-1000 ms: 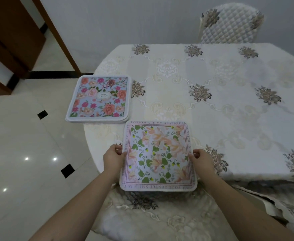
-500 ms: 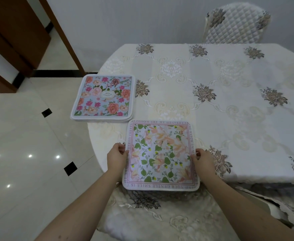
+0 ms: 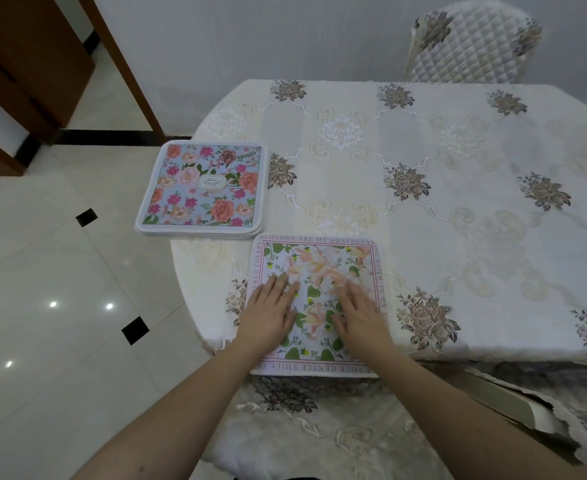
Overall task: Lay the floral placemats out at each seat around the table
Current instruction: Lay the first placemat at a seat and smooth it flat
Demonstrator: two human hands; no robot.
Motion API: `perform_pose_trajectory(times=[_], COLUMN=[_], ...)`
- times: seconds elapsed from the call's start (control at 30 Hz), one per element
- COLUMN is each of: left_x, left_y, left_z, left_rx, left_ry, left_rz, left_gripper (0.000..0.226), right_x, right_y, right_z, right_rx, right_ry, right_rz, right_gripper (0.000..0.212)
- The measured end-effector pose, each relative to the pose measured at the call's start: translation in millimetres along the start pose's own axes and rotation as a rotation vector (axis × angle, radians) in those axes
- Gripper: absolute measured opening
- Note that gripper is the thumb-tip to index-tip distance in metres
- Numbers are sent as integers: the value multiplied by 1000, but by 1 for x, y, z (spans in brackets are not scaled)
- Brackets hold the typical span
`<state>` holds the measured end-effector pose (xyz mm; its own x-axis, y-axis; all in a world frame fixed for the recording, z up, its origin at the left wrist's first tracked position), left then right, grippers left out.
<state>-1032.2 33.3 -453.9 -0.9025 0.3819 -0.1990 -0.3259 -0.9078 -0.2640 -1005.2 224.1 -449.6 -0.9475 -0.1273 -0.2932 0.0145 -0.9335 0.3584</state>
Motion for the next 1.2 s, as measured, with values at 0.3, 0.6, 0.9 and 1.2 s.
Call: perform_pose_trajectory(times=[0.3, 0.6, 0.9, 1.2], left_x=[-16, -28, -1, 66], left_y=[18, 38, 26, 3], left_z=[-18, -7, 27, 25], left_rx=[118, 75, 19, 98], left_ry=[40, 18, -85, -6], left_rz=[-26, 60, 135, -53], left_gripper=[63, 77, 59, 56], right_x=[-9, -17, 10, 85], right_y=[-18, -39, -14, 44], right_z=[-21, -10, 11, 8], right_rx=[-163, -157, -109, -96], right_ry=[32, 33, -79, -97], right_rz=[-16, -135, -153, 38], right_gripper=[68, 80, 63, 57])
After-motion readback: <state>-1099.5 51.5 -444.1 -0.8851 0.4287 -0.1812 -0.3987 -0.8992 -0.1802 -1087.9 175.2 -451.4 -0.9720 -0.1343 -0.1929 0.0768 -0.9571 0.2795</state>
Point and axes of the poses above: each hand's wrist, its own x-axis towards the middle knuckle, its own z-axis out of the back of the hand, y = z × x, the point moved 7 cm from there along x, towards the middle knuckle, and after that the axes turned 1 degree about y, right-handed, at the moved point
